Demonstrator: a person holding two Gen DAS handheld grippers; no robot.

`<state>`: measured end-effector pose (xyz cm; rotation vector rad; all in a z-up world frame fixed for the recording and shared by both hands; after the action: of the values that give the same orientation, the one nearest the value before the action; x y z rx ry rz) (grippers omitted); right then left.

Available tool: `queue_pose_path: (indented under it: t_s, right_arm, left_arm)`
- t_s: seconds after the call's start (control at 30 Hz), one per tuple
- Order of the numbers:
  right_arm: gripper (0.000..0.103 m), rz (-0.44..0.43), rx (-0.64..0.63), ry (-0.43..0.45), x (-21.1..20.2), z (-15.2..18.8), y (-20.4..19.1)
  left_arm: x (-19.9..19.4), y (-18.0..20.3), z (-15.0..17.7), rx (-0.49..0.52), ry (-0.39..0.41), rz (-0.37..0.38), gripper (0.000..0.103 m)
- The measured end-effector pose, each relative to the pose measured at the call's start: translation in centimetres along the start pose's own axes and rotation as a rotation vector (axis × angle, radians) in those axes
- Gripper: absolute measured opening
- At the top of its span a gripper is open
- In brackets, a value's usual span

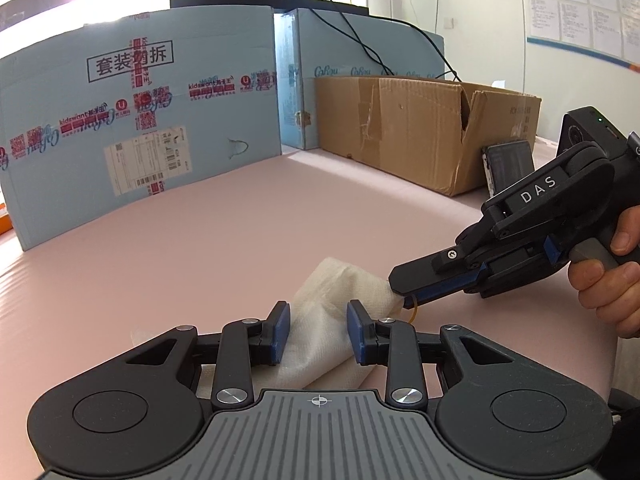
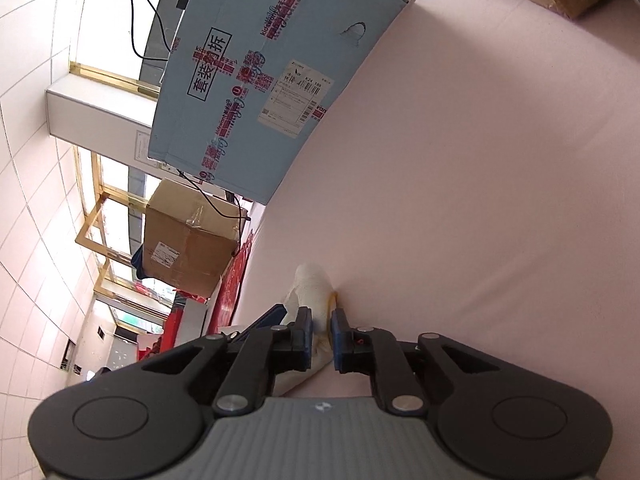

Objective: Fold shopping bag
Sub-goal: 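Stretch the rubber band around the bag with the right gripper while the left gripper holds the bag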

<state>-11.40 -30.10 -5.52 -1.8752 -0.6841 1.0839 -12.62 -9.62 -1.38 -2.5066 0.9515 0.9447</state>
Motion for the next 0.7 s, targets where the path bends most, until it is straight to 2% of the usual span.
queue_pose_path:
  t_s: [0.13,0.27,0.4,0.6,0.7]
  right_arm:
    - [0.002,-0.015,0.011,0.0,-0.6,0.2,0.2]
    - [0.001,-0.056,0.019,0.008,-0.7,0.2,0.2]
    - [0.001,-0.034,0.001,0.007,-0.6,0.1,0.2]
    - [0.015,0.015,-0.079,0.007,-0.5,0.2,-0.8]
    - [0.022,0.079,-0.116,0.0,-0.3,0.2,-0.9]
  left_arm:
    - [0.0,0.1,-0.1,0.0,-0.002,-0.003,0.03]
    - [0.0,0.3,-0.2,0.009,-0.004,-0.015,0.03]
    - [0.0,0.3,-0.1,0.008,-0.004,-0.012,0.03]
    - [0.0,0.3,-0.1,0.008,-0.003,-0.009,0.03]
    - [0.0,0.3,-0.1,0.006,-0.002,-0.005,0.03]
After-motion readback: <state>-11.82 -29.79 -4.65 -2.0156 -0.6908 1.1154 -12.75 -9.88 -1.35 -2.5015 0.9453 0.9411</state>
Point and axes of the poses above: each gripper's, at about its wrist camera, not at the fingertips, and x roughly the way its jaws point, y to its right, z to its underside, the point moved 4 cm from there along x, roughly the way its jaws point, and after that the axes turned 10 degrees about -y, right-handed, at the moved point
